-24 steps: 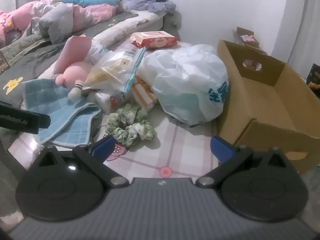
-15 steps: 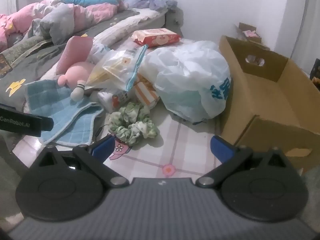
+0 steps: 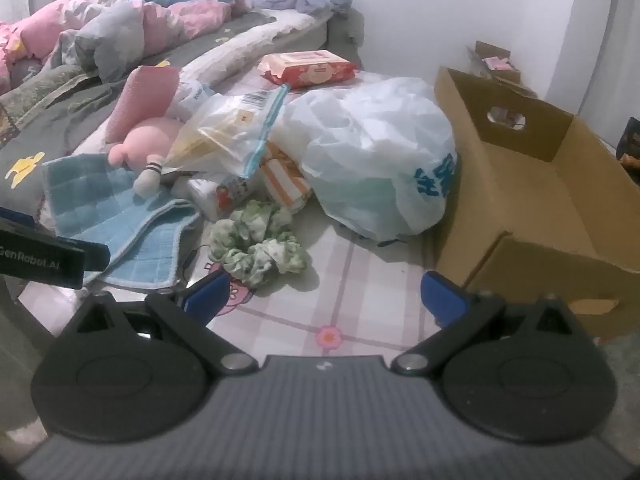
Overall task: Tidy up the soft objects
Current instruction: 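Move both tools over the bed toward the clear bag of cotton swabs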
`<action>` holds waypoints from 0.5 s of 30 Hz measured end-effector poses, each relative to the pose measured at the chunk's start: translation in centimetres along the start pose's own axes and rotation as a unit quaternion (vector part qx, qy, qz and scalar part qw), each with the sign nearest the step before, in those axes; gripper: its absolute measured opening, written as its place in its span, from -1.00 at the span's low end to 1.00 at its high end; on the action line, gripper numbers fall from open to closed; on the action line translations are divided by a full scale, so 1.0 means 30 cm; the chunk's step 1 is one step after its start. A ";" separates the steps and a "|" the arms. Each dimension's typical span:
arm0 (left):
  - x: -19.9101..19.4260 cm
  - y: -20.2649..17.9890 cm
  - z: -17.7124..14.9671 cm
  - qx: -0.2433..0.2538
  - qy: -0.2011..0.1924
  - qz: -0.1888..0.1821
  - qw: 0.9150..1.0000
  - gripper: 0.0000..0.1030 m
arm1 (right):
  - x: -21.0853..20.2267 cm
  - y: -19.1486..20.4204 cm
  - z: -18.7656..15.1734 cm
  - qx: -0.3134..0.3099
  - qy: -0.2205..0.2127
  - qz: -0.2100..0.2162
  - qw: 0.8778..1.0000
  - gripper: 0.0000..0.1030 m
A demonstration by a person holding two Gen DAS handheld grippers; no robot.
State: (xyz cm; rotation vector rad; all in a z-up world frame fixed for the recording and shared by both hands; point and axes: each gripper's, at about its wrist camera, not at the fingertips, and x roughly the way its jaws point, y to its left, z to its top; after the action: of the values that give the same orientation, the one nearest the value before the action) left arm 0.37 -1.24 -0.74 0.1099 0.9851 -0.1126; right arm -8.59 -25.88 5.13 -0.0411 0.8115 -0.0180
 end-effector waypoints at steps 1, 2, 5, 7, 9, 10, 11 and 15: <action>0.001 -0.008 0.003 0.003 0.000 -0.004 1.000 0.99 | -0.003 -0.006 0.000 0.002 0.000 -0.003 1.000 0.98; 0.001 -0.015 0.007 0.005 0.000 -0.007 1.000 0.99 | -0.007 -0.014 0.000 0.005 -0.001 -0.006 1.000 0.98; -0.002 -0.044 0.019 0.015 -0.005 -0.019 1.000 0.99 | -0.021 -0.043 -0.001 0.014 -0.003 -0.019 1.000 0.98; -0.007 -0.064 0.024 0.022 -0.009 -0.026 0.999 0.99 | -0.036 -0.068 -0.004 0.024 -0.005 -0.030 0.999 0.98; -0.008 -0.087 0.030 0.030 -0.012 -0.035 0.999 0.99 | -0.049 -0.090 -0.009 0.034 -0.006 -0.042 0.999 0.98; -0.008 -0.098 0.034 0.034 -0.012 -0.040 0.999 0.99 | -0.057 -0.101 -0.012 0.039 -0.006 -0.048 0.998 0.98; -0.008 -0.110 0.037 0.039 -0.012 -0.045 0.998 0.99 | -0.064 -0.112 -0.016 0.044 -0.006 -0.055 0.998 0.98; -0.007 -0.144 0.051 0.050 -0.015 -0.052 0.997 0.99 | -0.087 -0.150 -0.034 0.064 -0.003 -0.078 0.995 0.98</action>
State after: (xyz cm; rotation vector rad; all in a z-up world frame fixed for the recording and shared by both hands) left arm 0.89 -5.71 0.09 0.1479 0.9547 -0.2583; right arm -11.12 -30.34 6.51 0.0173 0.7989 -0.2170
